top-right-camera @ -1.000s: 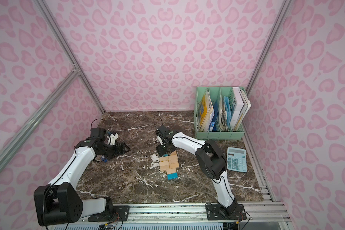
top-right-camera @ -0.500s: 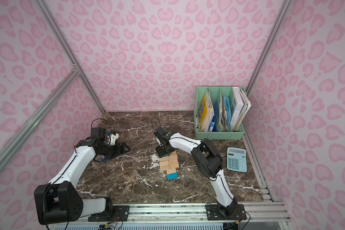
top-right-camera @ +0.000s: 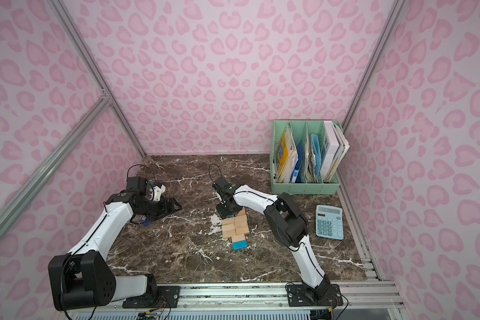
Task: Assemble a carrot with building blocks
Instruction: Adjust the building block at the center of the board.
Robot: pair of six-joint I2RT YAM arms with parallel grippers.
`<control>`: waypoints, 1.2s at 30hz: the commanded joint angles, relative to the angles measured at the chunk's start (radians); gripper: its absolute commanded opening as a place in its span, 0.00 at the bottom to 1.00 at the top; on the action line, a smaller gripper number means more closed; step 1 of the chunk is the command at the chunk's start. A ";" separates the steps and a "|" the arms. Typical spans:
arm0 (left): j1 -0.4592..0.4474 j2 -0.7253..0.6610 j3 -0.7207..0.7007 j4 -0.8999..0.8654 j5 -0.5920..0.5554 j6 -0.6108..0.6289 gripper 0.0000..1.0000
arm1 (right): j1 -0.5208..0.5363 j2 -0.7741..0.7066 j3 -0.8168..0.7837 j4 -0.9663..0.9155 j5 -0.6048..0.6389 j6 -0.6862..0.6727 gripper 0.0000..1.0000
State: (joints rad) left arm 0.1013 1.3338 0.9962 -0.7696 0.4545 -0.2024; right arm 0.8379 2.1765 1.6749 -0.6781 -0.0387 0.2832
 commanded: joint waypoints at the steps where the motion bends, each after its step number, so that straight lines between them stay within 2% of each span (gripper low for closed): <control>1: 0.001 0.001 0.009 -0.023 0.010 0.022 0.83 | 0.002 0.000 0.006 -0.024 0.010 -0.003 0.59; 3: 0.002 0.002 0.009 -0.025 0.010 0.023 0.83 | 0.002 0.000 0.002 -0.027 0.015 -0.001 0.59; 7: 0.002 0.004 0.010 -0.024 0.012 0.026 0.83 | 0.004 -0.002 0.002 -0.027 0.014 -0.001 0.50; 11: 0.001 0.007 0.015 -0.028 0.016 0.029 0.83 | 0.004 -0.003 0.000 -0.030 0.016 0.000 0.50; 15: 0.001 0.008 0.017 -0.031 0.016 0.033 0.83 | 0.005 -0.009 -0.008 -0.023 0.013 0.000 0.39; 24: 0.002 0.008 0.017 -0.031 0.017 0.033 0.83 | 0.016 -0.017 0.011 -0.029 0.015 -0.001 0.36; 27: 0.002 0.008 0.016 -0.033 0.017 0.033 0.83 | 0.017 -0.015 0.019 -0.036 0.016 0.000 0.31; 36: 0.002 -0.006 0.006 -0.038 0.016 0.033 0.83 | 0.026 -0.012 0.016 -0.034 0.014 0.005 0.30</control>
State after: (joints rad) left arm 0.1024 1.3338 1.0042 -0.7872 0.4576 -0.1802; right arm 0.8581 2.1677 1.6844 -0.7029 -0.0303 0.2840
